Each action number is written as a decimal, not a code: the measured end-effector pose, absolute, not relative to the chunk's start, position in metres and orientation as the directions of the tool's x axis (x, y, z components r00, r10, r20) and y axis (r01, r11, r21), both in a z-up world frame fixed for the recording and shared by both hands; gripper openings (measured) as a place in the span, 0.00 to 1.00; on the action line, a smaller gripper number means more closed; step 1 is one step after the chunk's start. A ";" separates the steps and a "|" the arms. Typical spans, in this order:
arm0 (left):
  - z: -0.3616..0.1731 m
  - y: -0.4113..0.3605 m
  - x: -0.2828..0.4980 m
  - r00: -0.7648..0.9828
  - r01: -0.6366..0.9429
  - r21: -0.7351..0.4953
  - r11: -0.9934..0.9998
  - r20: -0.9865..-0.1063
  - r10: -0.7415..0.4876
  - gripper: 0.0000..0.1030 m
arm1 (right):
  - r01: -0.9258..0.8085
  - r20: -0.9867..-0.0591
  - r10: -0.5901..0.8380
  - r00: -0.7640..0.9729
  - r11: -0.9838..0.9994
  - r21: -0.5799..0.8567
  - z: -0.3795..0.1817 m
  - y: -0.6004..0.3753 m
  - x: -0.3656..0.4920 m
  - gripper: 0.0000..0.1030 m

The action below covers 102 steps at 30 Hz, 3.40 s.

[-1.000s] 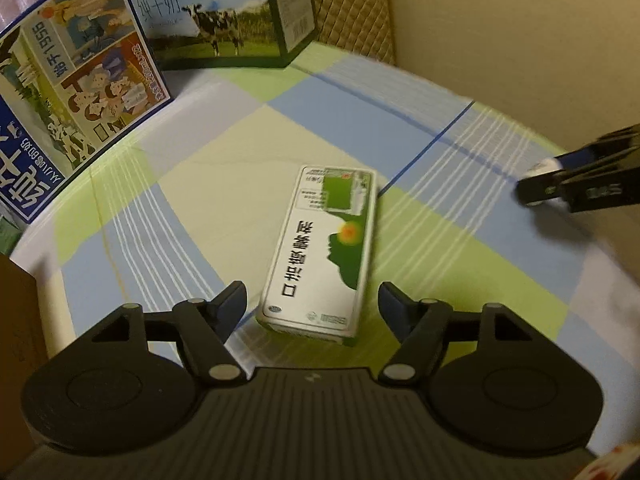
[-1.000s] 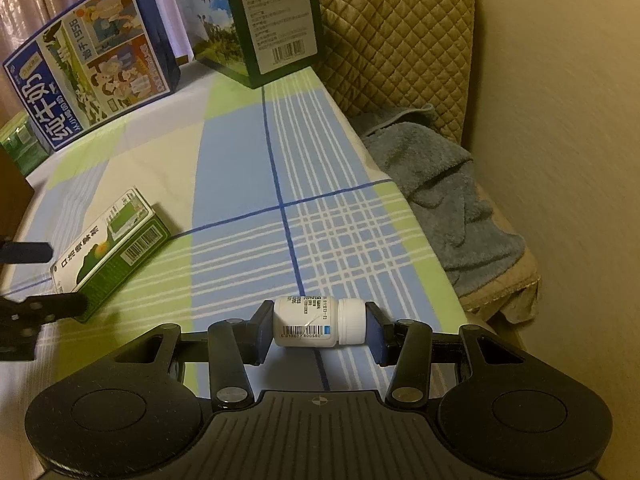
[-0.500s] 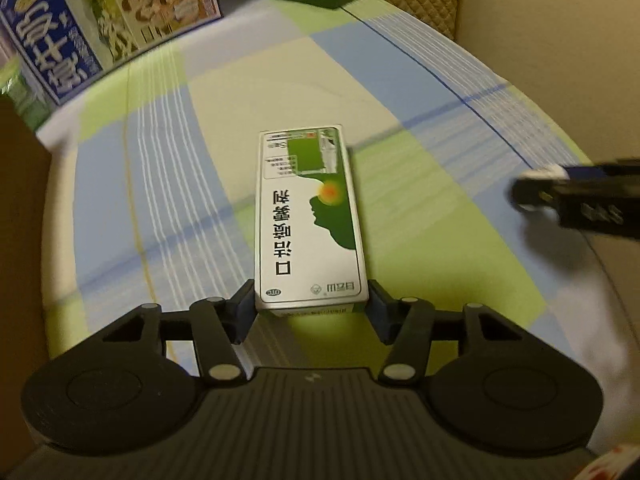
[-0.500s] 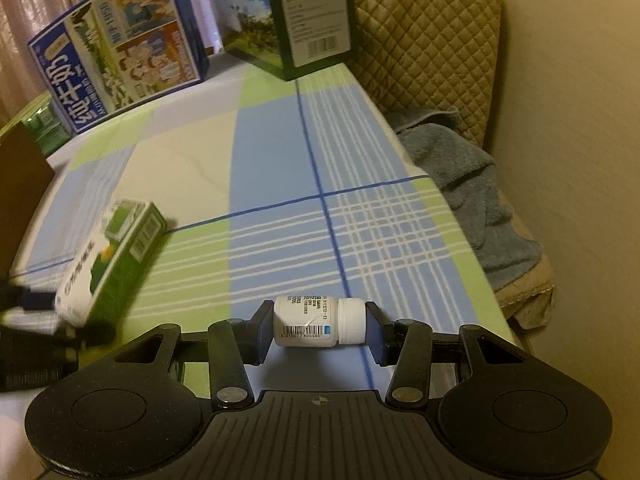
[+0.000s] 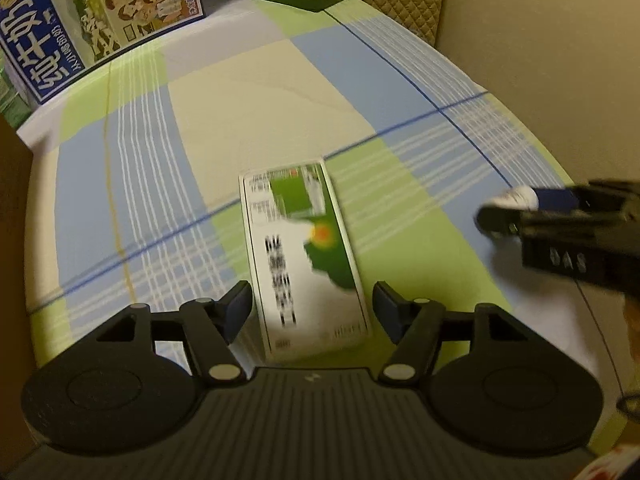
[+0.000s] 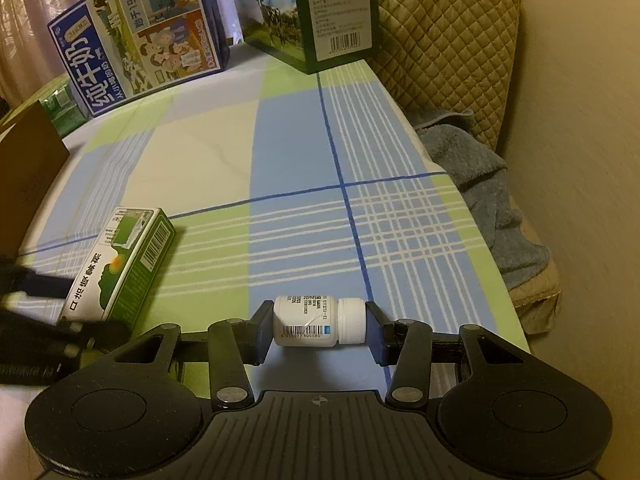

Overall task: Organize rigid objects
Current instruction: 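Grasp the green-and-white spray box with the left tool while the right tool grasps the white pill bottle, then carry the spray box and pill bottle over the shoebox, then lower the spray box and pill bottle into the shoebox and open both tools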

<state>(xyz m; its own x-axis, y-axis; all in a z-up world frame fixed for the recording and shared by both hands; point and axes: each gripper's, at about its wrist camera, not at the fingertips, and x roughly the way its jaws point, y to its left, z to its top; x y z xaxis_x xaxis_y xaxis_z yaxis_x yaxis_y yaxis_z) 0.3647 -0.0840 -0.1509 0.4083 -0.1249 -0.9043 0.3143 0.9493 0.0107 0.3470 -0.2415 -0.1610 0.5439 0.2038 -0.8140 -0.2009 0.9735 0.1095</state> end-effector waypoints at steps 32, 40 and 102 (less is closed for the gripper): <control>-0.080 -0.009 0.329 0.578 0.145 -0.013 0.989 -0.810 -0.095 0.51 | -0.456 -0.734 0.406 0.545 0.878 0.147 -0.109 -0.159 0.326 0.42; -0.035 0.077 0.296 0.634 -0.008 0.000 1.000 -0.773 0.005 0.51 | -0.630 -0.653 0.578 0.489 0.752 0.194 -0.070 -0.061 0.312 0.42; -0.033 0.380 0.443 0.662 -0.082 0.025 0.996 -0.746 0.073 0.62 | -0.659 -0.679 0.568 0.465 0.735 0.163 -0.094 0.254 0.436 0.55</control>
<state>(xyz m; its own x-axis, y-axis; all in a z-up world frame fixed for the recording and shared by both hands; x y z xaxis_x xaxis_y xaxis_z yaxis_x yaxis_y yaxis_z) 0.4430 0.3798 -0.0334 0.6617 0.0734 -0.7462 -0.0822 0.9963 0.0252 0.4365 0.2539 -0.0943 0.4650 0.5675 -0.6795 -0.6586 0.7346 0.1629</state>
